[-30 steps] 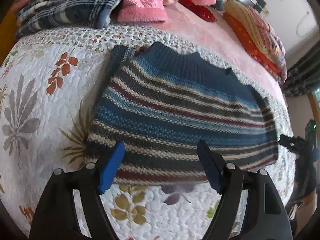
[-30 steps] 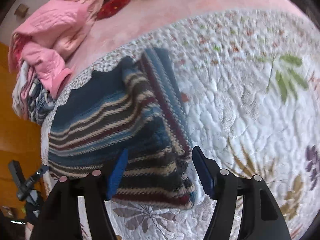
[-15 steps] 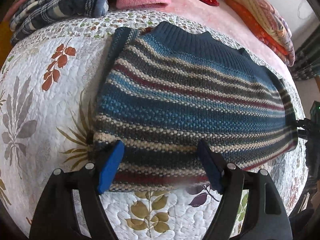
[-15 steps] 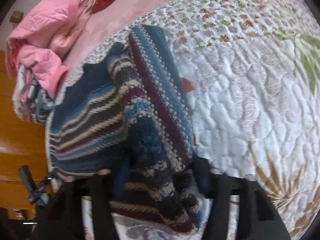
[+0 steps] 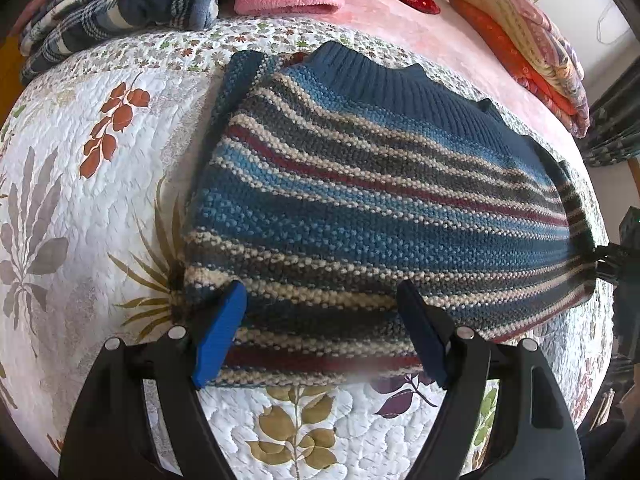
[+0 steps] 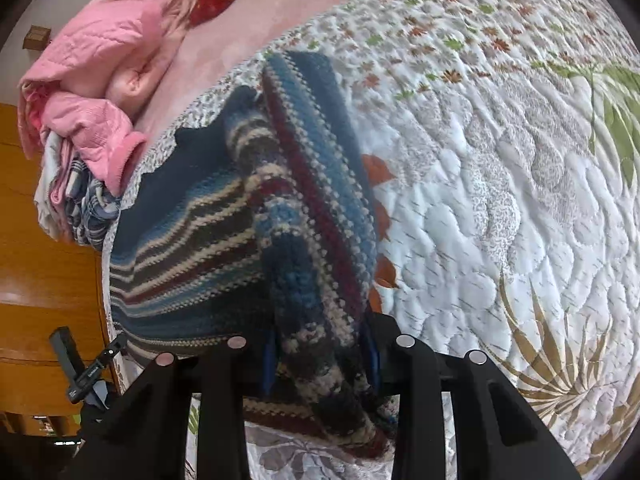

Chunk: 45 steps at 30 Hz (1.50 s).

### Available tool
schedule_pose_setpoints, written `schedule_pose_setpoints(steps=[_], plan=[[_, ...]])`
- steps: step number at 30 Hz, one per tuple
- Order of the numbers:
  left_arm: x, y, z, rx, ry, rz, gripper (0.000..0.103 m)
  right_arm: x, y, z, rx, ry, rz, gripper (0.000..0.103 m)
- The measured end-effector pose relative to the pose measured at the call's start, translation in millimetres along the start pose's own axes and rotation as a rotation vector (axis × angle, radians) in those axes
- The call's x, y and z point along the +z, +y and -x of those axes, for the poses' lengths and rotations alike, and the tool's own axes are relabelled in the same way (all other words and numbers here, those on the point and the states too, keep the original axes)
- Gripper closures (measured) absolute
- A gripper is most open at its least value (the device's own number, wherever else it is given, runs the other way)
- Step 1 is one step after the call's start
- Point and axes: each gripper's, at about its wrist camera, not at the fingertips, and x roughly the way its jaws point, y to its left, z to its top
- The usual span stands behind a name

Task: Fold small clothes

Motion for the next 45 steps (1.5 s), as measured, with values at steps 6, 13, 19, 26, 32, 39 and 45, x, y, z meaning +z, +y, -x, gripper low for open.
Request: schedule_pose_setpoints(steps=[6,13,19,26,32,39,45], plan=[[1.4,1.6,-1.2,-0.006,0.003,0.009,0.026,-0.8,0.8,-3.2,-0.02,-0.002,0.01,0.069],[3.6,2.6,4.2,-0.035,-0.01,0.042,0.026,0.0,10.1,-3.0,-0.028,-0.007,0.005,0.069],[6.0,-3.9,12.7,-0.067,-0.031,0.039,0.026,1.5,49.8,18.0,0.031,-0.038,0.084,0.072],[10.7,-4.4,21.2,-0.105,-0.042,0.062,0.026,-11.1,119.7,23.9,-0.015,-0.053,0.277,0.073],[14.5,6.0,27.5,-0.13,-0.056,0.119,0.026,-21.9,196.3,16.8,-0.016,-0.037,0.427,0.074],[18.9,15.3,32.8,-0.137,-0.071,0.156,0.026,-47.0,274.1,-27.4,-0.12,0.053,0.611,0.074],[21.4,19.4,39.7,-0.151,-0.087,0.176,0.026,-64.4,290.9,-75.5,-0.189,0.099,0.616,0.074]])
